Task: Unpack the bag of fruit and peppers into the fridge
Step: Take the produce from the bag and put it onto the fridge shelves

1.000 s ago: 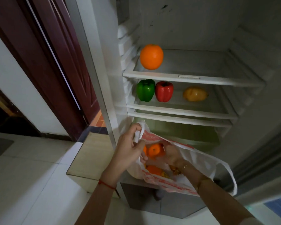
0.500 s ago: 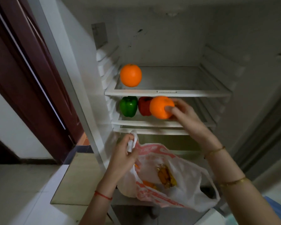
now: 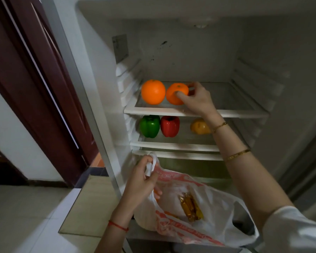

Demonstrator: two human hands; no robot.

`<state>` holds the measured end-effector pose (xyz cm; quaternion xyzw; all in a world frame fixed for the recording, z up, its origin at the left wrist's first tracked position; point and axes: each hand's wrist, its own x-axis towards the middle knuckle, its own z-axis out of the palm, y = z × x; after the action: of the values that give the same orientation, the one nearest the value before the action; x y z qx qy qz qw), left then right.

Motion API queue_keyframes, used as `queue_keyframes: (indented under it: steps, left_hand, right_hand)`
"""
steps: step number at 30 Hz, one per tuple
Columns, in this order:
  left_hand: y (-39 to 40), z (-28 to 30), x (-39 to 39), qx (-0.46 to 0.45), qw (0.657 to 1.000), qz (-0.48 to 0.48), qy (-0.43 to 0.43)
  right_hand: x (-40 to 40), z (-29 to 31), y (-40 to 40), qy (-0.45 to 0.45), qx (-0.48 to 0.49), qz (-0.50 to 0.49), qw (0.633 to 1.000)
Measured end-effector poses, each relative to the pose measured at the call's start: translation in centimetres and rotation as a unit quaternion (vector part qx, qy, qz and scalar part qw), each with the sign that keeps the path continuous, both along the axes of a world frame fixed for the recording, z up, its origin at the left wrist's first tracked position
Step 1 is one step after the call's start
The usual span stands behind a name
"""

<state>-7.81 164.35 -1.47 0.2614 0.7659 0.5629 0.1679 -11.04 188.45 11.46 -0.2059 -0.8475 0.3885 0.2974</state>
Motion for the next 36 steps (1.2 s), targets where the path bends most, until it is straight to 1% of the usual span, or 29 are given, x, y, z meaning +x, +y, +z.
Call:
queue_keyframes:
  steps: [4, 6, 8, 10, 11, 12, 13, 14, 15, 16, 17, 18, 19, 20, 21, 22, 23, 24, 25, 27, 28, 30, 34, 36]
  left_hand:
    - [-0.3, -0.2, 0.0, 0.001, 1.0, 0.003, -0.004]
    - [-0.4, -0.3, 0.1, 0.001, 1.0, 0.002, -0.002]
    - [-0.6, -0.3, 0.2, 0.002, 1.0, 0.004, 0.0]
    - [-0.8, -0.3, 0.3, 0.002, 1.0, 0.007, -0.001]
    - [-1.0, -0.3, 0.4, 0.002, 1.0, 0.008, -0.003]
    - [-1.2, -0.4, 0.5, 0.003, 1.0, 0.008, -0.005]
    - [-1.4, -0.4, 0.7, 0.005, 1.0, 0.008, -0.006]
    - [-1.7, -0.4, 0.8, 0.006, 1.0, 0.007, -0.006]
    - [-1.8, -0.5, 0.9, 0.005, 1.0, 0.006, -0.002]
    - [-2.1, -0.5, 1.0, 0.002, 1.0, 0.005, 0.003]
    - [-2.3, -0.6, 1.1, -0.002, 1.0, 0.005, 0.007]
    - [-2.5, -0.6, 1.2, -0.005, 1.0, 0.004, 0.013]
    - [-2.6, -0.7, 1.3, -0.007, 1.0, 0.003, 0.018]
    - [-2.8, -0.7, 1.5, -0.007, 1.0, 0.001, 0.023]
    - [-3.0, -0.8, 1.6, -0.006, 1.0, 0.0, 0.026]
    - [-3.1, -0.9, 1.8, -0.004, 1.0, -0.004, 0.025]
    - [-3.3, -0.9, 2.0, -0.001, 1.0, -0.009, 0.021]
    - [-3.5, -1.1, 2.2, -0.002, 1.0, -0.014, 0.017]
    - [-3.6, -1.3, 2.3, -0.004, 1.0, -0.017, 0.015]
    - [-4.0, -1.7, 2.5, -0.004, 1.0, -0.019, 0.01]
    - [-4.1, -1.8, 2.6, -0.004, 1.0, -0.018, 0.007]
    - [-4.4, -1.8, 2.8, -0.004, 1.0, -0.015, 0.005]
    - [-4.5, -1.7, 3.0, -0.01, 1.0, -0.01, 0.009]
    - [-4.5, -1.7, 3.0, -0.015, 1.0, -0.007, 0.005]
  right_hand:
    - [-0.2, -0.4, 0.1, -0.018, 0.007, -0.007, 1.0]
    - [0.0, -0.4, -0.1, -0.014, 0.005, -0.008, 1.0]
    - [0.9, -0.7, -0.5, 0.048, 0.049, -0.04, 0.997]
    - [2.7, -1.3, -1.4, 0.157, 0.103, -0.06, 0.98]
    - [3.6, -1.8, -1.8, 0.192, 0.106, -0.046, 0.974]
    - [4.6, -2.5, -2.4, 0.202, 0.08, -0.005, 0.976]
    - [5.7, -3.3, -2.9, 0.18, 0.023, 0.055, 0.982]
    - [6.8, -4.2, -3.3, 0.131, -0.045, 0.125, 0.982]
    - [7.7, -5.3, -3.5, 0.061, -0.105, 0.199, 0.972]
    - [8.4, -6.8, -3.7, -0.03, -0.135, 0.263, 0.955]
    - [9.0, -8.7, -3.7, -0.129, -0.154, 0.317, 0.927]
    - [9.2, -11.3, -3.6, -0.231, -0.156, 0.348, 0.895]
    - [9.3, -13.4, -3.7, -0.328, -0.162, 0.365, 0.856]
    - [9.2, -15.4, -4.1, -0.407, -0.152, 0.355, 0.828]
    - [9.1, -18.2, -4.2, -0.464, -0.129, 0.344, 0.806]
    - [8.9, -19.6, -4.8, -0.509, -0.094, 0.327, 0.791]
    - [9.2, -22.8, -4.8, -0.545, -0.048, 0.308, 0.778]
    - [9.2, -25.2, -4.7, -0.553, -0.008, 0.282, 0.784]
    - [9.2, -28.1, -4.9, -0.549, 0.004, 0.256, 0.796]
    - [10.2, -31.7, -6.0, -0.517, 0.016, 0.228, 0.825]
    - [10.3, -32.8, -6.6, -0.509, 0.057, 0.224, 0.829]
    - [10.0, -33.7, -8.1, -0.485, 0.139, 0.224, 0.834]
    - [9.8, -34.5, -10.2, -0.44, 0.206, 0.228, 0.844]
    - [9.9, -35.0, -10.6, -0.445, 0.225, 0.226, 0.837]
